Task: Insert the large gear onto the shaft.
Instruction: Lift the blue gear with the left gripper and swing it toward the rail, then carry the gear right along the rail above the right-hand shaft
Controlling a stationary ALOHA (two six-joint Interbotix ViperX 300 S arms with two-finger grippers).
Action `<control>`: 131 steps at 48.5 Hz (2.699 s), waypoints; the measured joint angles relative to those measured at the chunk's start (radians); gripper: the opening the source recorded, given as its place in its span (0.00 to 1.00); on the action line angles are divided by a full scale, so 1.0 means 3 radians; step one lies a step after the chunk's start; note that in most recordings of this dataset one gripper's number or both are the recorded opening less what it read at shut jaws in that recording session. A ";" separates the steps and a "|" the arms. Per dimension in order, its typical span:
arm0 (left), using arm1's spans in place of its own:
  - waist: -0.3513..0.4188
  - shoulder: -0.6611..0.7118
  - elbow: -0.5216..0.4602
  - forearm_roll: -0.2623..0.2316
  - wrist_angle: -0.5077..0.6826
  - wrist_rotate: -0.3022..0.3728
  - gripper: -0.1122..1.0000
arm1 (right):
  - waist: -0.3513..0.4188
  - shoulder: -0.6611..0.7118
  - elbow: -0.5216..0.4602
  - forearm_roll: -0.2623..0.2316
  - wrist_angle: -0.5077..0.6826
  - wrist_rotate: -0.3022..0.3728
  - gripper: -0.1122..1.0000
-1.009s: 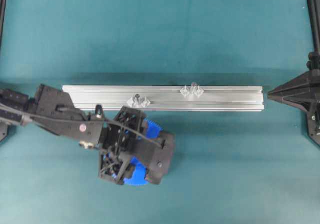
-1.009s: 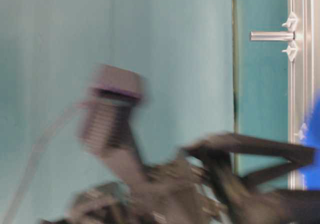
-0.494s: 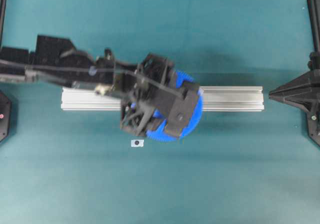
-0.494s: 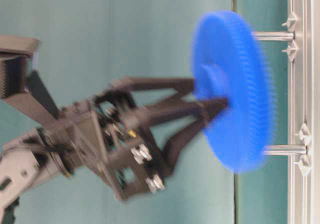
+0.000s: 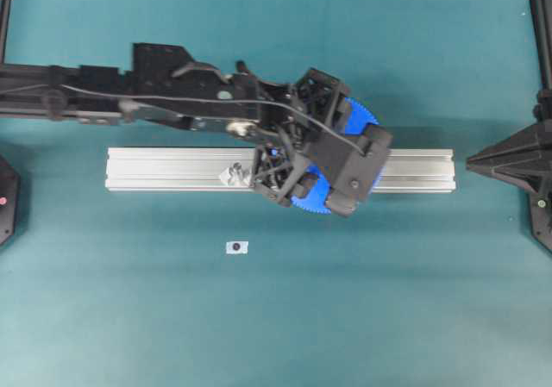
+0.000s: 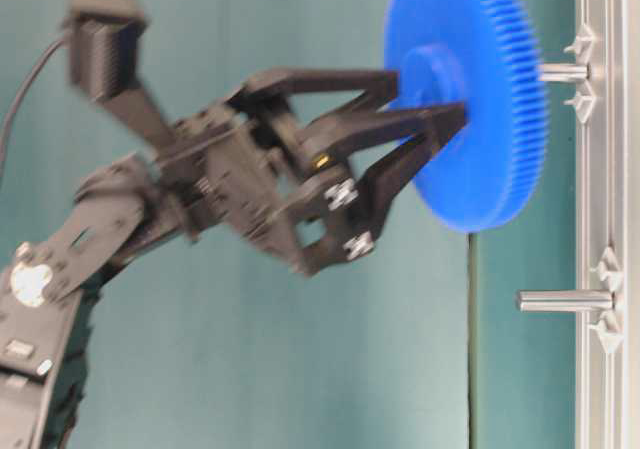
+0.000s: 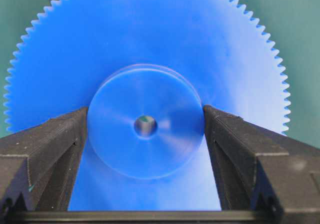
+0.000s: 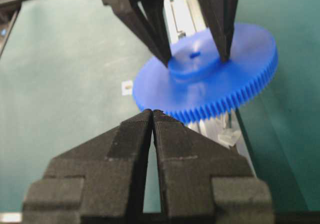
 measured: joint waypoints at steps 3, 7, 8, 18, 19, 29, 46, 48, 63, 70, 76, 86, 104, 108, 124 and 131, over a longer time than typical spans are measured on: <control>0.0005 0.0041 -0.0036 0.0000 -0.0010 0.0000 0.81 | 0.0005 -0.0005 0.0000 0.0000 0.0000 0.0000 0.22; 0.0020 0.0102 -0.0082 0.0000 -0.0020 0.0015 0.81 | 0.0005 -0.0005 0.0005 0.0000 0.0000 0.0000 0.22; 0.0020 0.0118 -0.0092 0.0000 -0.0026 0.0015 0.81 | 0.0000 -0.0010 0.0000 0.0000 0.0000 0.0000 0.22; 0.0077 0.0261 -0.0220 0.0000 -0.0072 0.0015 0.81 | 0.0005 -0.0010 0.0010 0.0000 0.0005 0.0000 0.22; 0.0082 0.0276 -0.0230 0.0000 -0.0072 0.0015 0.81 | 0.0005 -0.0010 0.0010 0.0000 0.0005 0.0000 0.22; 0.0097 0.0378 -0.0343 -0.0005 -0.0072 0.0000 0.81 | 0.0005 -0.0015 0.0010 0.0000 0.0000 0.0000 0.22; 0.0138 0.0394 -0.0363 0.0000 -0.0026 -0.0036 0.81 | 0.0005 -0.0015 0.0015 0.0000 0.0005 0.0000 0.22; 0.0143 0.0394 -0.0363 0.0000 -0.0020 -0.0036 0.81 | 0.0005 -0.0015 0.0015 0.0000 0.0005 0.0000 0.22; 0.0153 0.0394 -0.0368 -0.0005 -0.0005 -0.0102 0.81 | 0.0005 -0.0015 0.0010 0.0000 0.0005 0.0000 0.22; 0.0174 0.0394 -0.0368 -0.0005 0.0005 -0.0225 0.81 | 0.0005 -0.0015 0.0015 0.0000 0.0005 0.0000 0.22; 0.0184 0.0394 -0.0368 -0.0005 0.0010 -0.0286 0.81 | 0.0005 -0.0015 0.0015 0.0000 0.0000 0.0000 0.22; 0.0189 0.0394 -0.0368 -0.0005 0.0066 -0.0337 0.81 | 0.0005 -0.0015 0.0015 0.0000 0.0005 0.0000 0.22; 0.0189 0.0353 -0.0194 -0.0005 0.0056 -0.0460 0.81 | 0.0005 -0.0015 0.0015 0.0000 0.0005 0.0000 0.22; 0.0194 0.0322 -0.0169 -0.0005 0.0046 -0.0511 0.81 | 0.0005 -0.0015 0.0015 0.0000 0.0000 0.0000 0.22; 0.0210 0.0286 -0.0112 -0.0010 0.0056 -0.0588 0.83 | 0.0005 -0.0015 0.0015 0.0000 0.0005 0.0000 0.22; 0.0215 0.0276 -0.0092 -0.0010 0.0026 -0.0593 0.88 | 0.0005 -0.0015 0.0010 0.0000 0.0005 0.0000 0.22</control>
